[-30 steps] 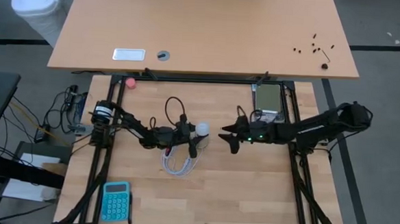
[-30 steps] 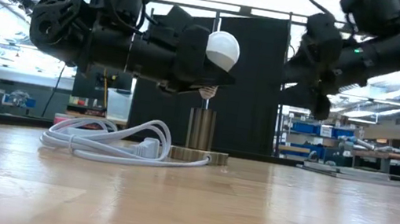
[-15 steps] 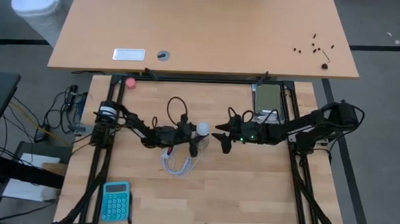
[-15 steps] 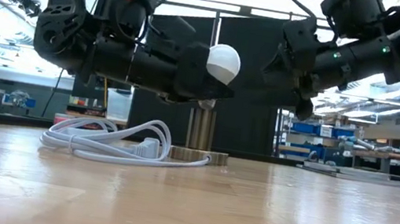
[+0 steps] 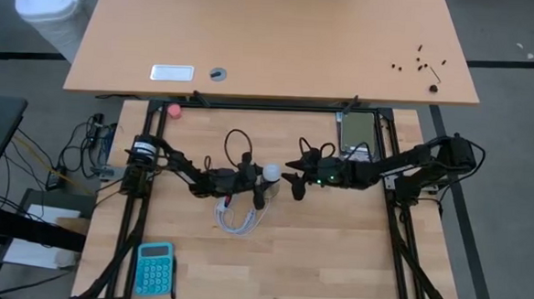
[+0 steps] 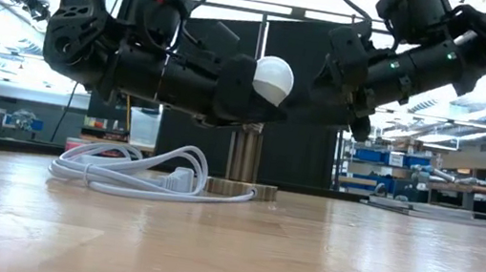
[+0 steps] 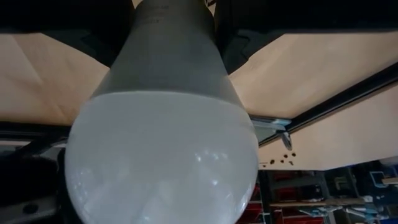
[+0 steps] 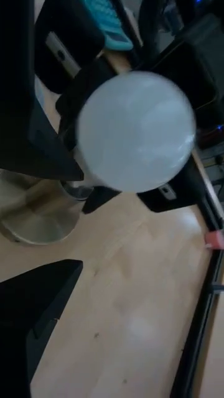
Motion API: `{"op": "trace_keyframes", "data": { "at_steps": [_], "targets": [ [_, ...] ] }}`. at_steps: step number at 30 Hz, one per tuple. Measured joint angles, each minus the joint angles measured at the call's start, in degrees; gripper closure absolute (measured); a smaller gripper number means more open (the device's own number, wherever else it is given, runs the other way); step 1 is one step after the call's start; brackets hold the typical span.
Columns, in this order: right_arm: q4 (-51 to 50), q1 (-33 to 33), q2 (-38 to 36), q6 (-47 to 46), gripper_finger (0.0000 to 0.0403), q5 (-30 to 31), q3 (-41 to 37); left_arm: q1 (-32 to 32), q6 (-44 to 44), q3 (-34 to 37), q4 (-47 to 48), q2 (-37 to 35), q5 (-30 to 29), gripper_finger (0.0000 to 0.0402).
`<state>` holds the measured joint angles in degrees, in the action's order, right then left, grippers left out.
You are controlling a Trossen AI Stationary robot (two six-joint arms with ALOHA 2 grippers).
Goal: Screw lightbulb
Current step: Insert the lightbulb into the lamp holder
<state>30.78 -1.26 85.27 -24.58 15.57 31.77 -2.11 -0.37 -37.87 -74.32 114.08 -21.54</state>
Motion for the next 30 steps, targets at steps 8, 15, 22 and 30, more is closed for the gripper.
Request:
{"op": "trace_keyframes", "data": {
  "at_steps": [8,15,22,30],
  "targets": [
    [-2.4,-1.0,0.0,1.1,0.0172,-0.1,1.3,0.1,-1.7,0.0,2.9,0.0,0.0,0.0239],
    [-2.7,-1.1,0.0,1.2,0.0172,-0.8,1.3,0.4,-1.8,0.0,3.1,0.0,0.0,0.0239],
    [-2.5,-1.1,0.0,1.8,0.0172,-1.3,1.3,0.6,-2.0,0.0,3.3,0.0,0.0,0.0237],
    [-2.1,-1.1,0.0,2.3,0.0172,-1.7,1.3,0.6,-3.3,0.0,3.7,0.0,0.0,0.0219]
  ]
}}
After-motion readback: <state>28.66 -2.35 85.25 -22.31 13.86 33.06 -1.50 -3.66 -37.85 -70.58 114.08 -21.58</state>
